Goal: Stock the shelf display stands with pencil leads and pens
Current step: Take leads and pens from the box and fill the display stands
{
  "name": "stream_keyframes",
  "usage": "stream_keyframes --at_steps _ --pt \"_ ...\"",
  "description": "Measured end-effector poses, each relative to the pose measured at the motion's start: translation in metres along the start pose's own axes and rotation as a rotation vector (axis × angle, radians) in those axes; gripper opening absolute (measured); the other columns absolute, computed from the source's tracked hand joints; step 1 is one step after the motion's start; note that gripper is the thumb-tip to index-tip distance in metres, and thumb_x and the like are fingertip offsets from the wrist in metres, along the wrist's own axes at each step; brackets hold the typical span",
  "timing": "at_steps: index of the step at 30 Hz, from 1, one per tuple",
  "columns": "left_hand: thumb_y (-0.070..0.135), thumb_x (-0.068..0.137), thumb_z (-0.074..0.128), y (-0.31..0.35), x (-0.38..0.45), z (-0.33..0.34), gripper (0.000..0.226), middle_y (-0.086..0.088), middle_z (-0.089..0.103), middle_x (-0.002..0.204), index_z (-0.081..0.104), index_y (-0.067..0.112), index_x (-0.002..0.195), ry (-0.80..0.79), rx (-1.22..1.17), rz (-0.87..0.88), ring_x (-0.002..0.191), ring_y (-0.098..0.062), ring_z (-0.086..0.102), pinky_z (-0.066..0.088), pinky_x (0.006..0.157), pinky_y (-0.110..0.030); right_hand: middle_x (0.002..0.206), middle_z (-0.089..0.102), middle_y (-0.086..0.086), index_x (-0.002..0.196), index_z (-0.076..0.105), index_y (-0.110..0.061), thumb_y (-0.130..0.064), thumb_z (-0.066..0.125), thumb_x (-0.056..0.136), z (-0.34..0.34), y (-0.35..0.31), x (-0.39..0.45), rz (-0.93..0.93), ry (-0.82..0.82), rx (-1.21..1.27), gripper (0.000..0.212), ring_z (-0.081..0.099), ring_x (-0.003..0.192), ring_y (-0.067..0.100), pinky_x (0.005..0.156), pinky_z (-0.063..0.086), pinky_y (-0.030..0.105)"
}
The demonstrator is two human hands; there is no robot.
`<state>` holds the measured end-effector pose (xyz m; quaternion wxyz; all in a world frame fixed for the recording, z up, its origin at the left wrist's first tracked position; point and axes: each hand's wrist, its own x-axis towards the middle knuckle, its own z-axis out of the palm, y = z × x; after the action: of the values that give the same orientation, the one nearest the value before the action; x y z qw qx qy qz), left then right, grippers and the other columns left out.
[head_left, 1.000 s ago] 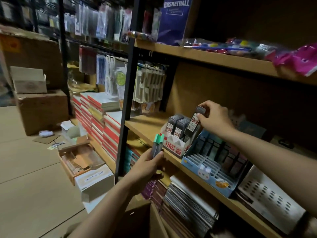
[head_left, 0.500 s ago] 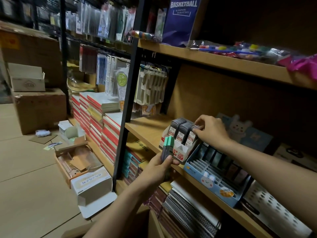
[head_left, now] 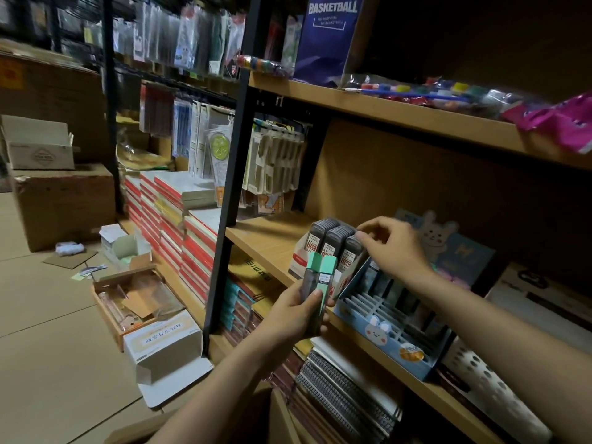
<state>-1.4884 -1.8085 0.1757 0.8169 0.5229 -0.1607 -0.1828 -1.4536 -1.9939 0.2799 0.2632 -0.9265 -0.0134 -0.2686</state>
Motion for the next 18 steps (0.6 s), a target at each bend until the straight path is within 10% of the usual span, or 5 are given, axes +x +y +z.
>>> stream_keyframes --at_steps 6,10,18 --pt "0.022 0.101 0.045 -0.004 0.001 0.02 0.025 0.0 0.07 0.09 0.055 0.022 0.124 -0.094 0.016 -0.009 0.075 -0.013 0.064 0.055 0.07 -0.028 0.084 0.073 -0.007 0.095 0.072 -0.027 -0.042 0.073 0.083 -0.008 -0.007 -0.056 0.073 -0.295 0.158 0.019 0.068 0.078 0.009 0.072 0.057 0.032" --pt "0.023 0.102 0.043 -0.009 0.002 0.03 0.027 -0.001 0.071 0.106 0.054 0.027 0.126 -0.04 0.116 0.018 0.094 -0.02 0.07 0.057 0.081 -0.038 0.088 0.073 -0.002 0.094 0.069 -0.026 -0.025 0.076 0.083 -0.033 -0.001 -0.063 0.151 -0.214 0.181 0.013 0.07 0.08 0.017 0.079 0.059 0.039" --pt "0.055 0.099 0.036 -0.014 0.0 0.029 0.043 0.001 0.049 0.081 0.054 0.019 0.117 0.011 0.256 0.029 0.061 -0.007 0.042 0.037 0.055 -0.02 0.088 0.067 -0.01 0.099 0.066 -0.022 -0.023 0.079 0.08 -0.106 0.017 -0.047 -0.042 0.033 -0.138 0.023 0.064 0.078 0.003 0.064 0.049 0.014"
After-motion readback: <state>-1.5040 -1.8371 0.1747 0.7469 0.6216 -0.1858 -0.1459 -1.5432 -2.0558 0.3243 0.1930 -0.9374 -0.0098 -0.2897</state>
